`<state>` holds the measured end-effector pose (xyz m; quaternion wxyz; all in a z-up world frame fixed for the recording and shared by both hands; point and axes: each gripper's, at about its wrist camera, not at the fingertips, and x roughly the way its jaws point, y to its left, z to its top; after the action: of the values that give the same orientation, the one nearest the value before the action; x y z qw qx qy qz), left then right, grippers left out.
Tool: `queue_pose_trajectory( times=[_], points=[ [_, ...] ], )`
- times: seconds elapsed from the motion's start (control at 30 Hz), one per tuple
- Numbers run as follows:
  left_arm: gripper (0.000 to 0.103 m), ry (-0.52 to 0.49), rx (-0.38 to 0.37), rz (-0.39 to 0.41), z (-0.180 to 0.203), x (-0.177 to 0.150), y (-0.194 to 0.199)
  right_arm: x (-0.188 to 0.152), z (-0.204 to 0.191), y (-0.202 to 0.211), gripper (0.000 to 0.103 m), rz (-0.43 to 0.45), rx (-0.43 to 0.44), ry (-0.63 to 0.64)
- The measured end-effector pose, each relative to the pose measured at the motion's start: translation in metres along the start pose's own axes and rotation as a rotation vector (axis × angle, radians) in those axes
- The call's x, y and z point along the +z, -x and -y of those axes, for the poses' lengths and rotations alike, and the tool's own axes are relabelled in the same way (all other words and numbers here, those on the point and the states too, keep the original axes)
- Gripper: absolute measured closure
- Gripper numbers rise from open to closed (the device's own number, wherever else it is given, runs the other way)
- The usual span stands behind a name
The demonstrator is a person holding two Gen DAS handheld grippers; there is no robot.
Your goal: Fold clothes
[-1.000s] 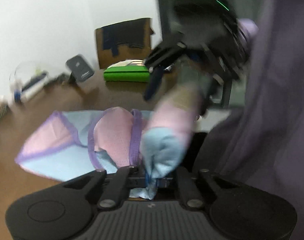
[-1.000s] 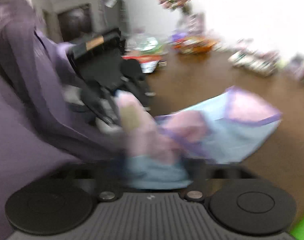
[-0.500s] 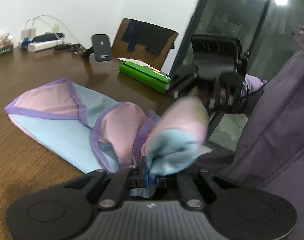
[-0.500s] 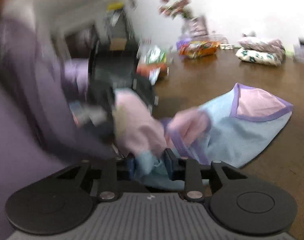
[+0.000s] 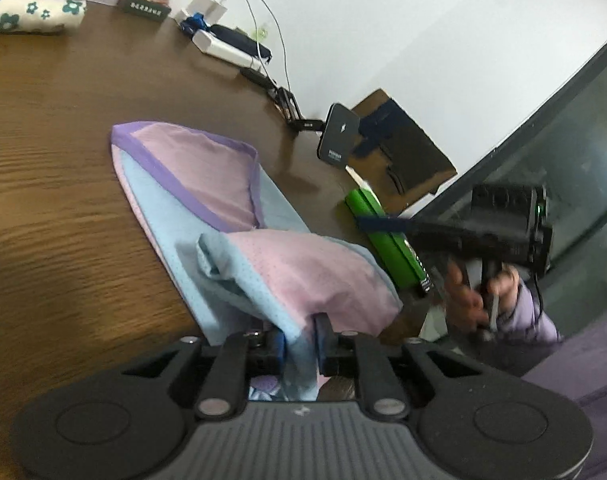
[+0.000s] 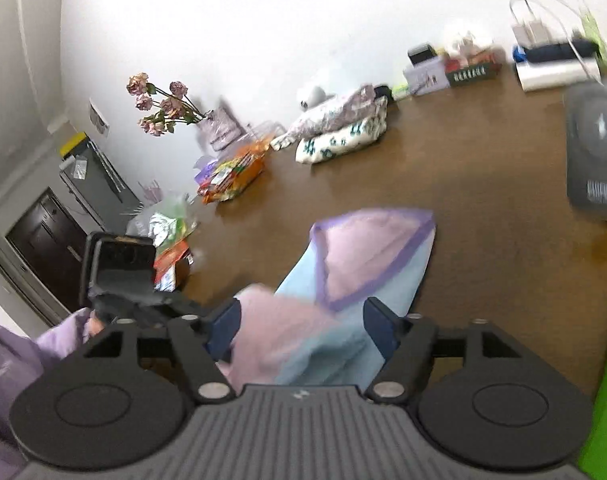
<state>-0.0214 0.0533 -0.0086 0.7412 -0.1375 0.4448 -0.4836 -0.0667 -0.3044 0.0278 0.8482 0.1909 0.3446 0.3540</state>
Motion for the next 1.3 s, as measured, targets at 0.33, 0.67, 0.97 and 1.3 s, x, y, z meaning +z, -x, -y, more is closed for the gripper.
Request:
queue_pose_trajectory(
  times=[0.33,0.67,0.97,1.3],
  points=[
    [0.093,-0.049,0.031,0.027,0.014,0.012,-0.007,-0.026,-0.025,-0.013,0.101,0.109,-0.034,0.069],
    [0.055,0.011,0.137,0.140,0.003,0.011,0.011,-0.028,-0.022,-0.033,0.064,0.141,-0.294,0.127],
    [0.088,-0.060,0.368,0.180,0.032,0.023,-0.023,-0.033,-0.045,-0.050,0.076,0.149,-0.300,0.170],
    [0.071,-0.076,0.424,0.280,0.050,0.018,-0.003,-0.034,-0.024,-0.025,0.074,0.200,-0.457,0.042]
  ],
)
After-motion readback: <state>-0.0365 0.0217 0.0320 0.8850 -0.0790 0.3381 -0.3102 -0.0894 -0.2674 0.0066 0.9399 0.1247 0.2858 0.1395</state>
